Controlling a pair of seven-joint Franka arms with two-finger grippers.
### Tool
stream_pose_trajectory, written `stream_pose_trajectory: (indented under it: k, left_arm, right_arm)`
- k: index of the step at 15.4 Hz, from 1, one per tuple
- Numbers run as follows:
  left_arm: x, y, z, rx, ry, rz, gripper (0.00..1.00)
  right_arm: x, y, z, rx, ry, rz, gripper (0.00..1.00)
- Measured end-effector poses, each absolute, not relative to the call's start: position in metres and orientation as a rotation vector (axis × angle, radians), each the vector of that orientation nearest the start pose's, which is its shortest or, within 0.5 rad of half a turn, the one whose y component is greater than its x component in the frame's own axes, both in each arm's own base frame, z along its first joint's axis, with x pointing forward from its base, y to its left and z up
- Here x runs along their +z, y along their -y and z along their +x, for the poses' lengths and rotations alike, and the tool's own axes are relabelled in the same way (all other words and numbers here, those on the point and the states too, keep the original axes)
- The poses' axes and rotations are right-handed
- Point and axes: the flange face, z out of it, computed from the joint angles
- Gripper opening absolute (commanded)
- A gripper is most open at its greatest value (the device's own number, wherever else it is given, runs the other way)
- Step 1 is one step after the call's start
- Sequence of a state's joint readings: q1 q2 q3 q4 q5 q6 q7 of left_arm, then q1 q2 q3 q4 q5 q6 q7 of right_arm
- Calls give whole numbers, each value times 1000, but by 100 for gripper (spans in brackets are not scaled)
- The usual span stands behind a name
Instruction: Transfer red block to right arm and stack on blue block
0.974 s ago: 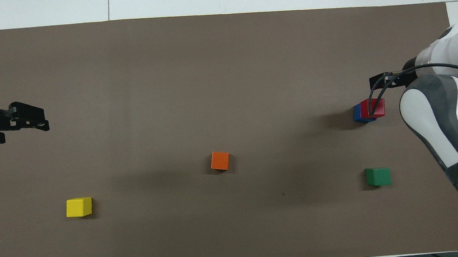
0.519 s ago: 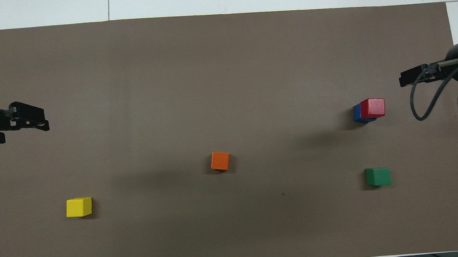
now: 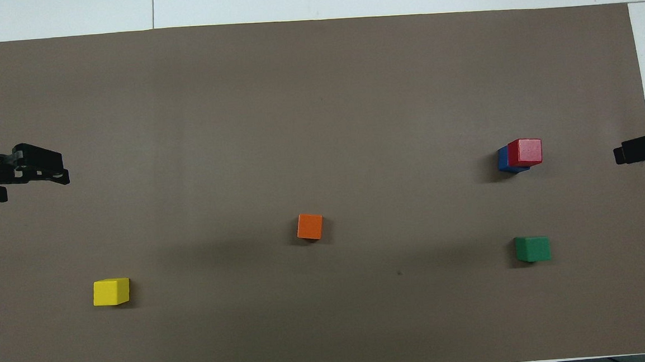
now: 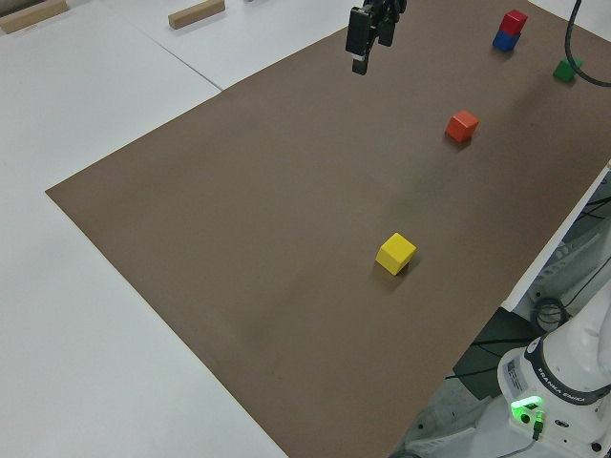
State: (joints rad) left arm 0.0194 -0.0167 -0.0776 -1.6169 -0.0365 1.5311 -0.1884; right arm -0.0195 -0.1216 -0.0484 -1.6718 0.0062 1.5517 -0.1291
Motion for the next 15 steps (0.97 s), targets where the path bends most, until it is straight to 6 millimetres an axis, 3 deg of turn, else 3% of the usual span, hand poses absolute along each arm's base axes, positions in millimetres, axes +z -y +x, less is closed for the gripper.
stream_pose_trajectory:
  k: [4, 15]
  left_arm:
    - [609, 36, 543, 115, 206, -3159, 100]
    - [609, 36, 543, 115, 206, -3159, 100]
  right_arm:
    - [645, 47, 512, 52, 87, -3128, 100]
    - [653, 51, 510, 117, 78, -3147, 100]
